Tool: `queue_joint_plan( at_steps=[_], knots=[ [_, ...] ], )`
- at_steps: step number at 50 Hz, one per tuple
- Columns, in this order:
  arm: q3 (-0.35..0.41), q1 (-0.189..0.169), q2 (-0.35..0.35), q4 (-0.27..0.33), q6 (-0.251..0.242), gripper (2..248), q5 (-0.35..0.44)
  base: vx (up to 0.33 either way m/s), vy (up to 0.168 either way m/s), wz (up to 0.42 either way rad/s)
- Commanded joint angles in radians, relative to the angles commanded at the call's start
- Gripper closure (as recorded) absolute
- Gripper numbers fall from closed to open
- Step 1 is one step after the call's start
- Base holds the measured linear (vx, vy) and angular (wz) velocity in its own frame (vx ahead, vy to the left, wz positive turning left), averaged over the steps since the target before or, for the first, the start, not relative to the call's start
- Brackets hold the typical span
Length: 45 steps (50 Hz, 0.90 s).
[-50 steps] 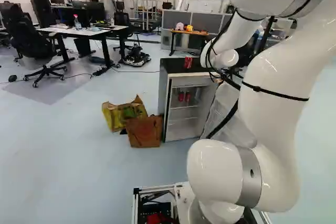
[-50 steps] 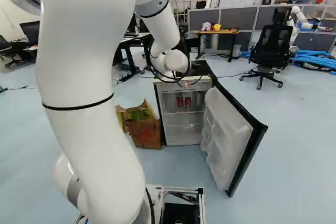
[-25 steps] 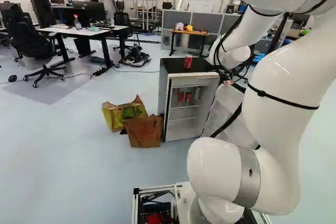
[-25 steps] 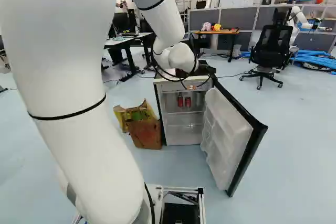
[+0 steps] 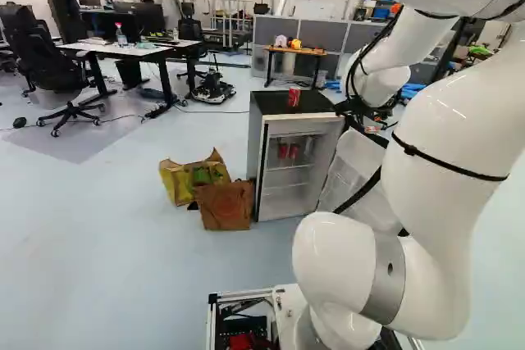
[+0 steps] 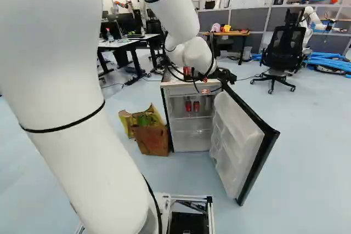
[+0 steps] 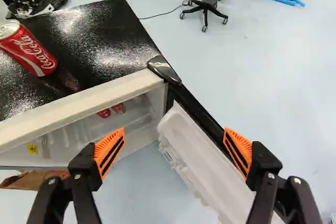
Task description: Grab a drink from the fridge
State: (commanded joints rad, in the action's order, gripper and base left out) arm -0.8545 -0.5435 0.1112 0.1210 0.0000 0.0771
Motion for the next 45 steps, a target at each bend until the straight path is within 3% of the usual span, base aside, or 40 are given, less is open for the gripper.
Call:
queue_joint_plan(
  at_steps=[45],
  knots=[
    [-0.076,-0.143,-0.026,-0.173,0.0,3,-0.272,0.0,0.0,0.0]
  ],
)
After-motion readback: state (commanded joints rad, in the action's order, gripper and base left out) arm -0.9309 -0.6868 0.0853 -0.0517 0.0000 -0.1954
